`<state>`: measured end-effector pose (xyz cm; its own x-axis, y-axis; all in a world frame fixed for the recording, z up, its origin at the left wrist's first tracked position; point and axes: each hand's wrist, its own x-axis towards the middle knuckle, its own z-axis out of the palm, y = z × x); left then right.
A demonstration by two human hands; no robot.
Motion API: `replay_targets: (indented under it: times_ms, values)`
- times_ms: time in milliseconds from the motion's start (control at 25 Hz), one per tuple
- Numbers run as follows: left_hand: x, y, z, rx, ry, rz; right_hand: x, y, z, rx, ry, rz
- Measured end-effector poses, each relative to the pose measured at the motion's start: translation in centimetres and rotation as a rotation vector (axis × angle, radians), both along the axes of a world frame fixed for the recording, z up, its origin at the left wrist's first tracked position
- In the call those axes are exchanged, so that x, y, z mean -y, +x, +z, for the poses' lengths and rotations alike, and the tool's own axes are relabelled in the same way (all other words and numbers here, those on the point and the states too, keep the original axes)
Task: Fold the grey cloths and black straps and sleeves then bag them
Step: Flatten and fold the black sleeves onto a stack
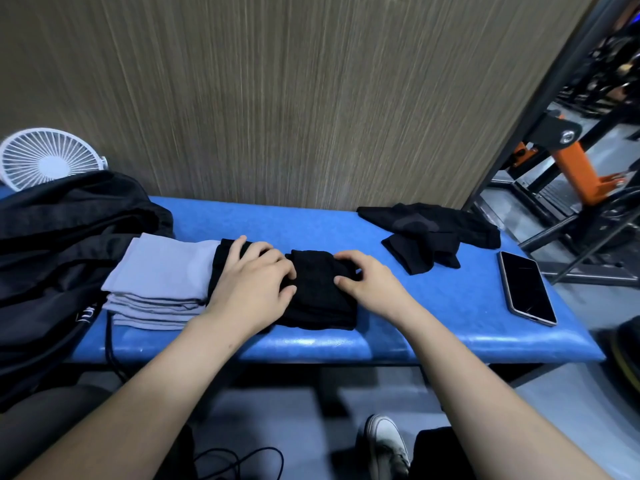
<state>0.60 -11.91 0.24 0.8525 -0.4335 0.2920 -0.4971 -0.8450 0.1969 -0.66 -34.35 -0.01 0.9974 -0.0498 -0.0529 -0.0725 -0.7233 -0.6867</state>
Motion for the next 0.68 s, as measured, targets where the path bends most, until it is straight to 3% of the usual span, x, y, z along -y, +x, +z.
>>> replay_targets:
  times_ms: [200,360,480,680]
  values:
    - [0.1,-0.3,0.2,0.094,-0.109,0.007,-0.7,0.0,0.5,0.143,0.210,-0.106]
    - [-0.1,0.2,0.6,0.158,-0.207,0.025,-1.2,-0.5,1.1,0.251,0.294,-0.055]
    - [-0.1,0.4,0.7,0.123,-0.191,0.012,-1.3,-0.4,0.8,0.227,0.287,-0.052]
    - [0.9,0.5,0.0,0.033,-0.026,-0.039,-1.3,0.1,-0.3,0.104,0.107,-0.016]
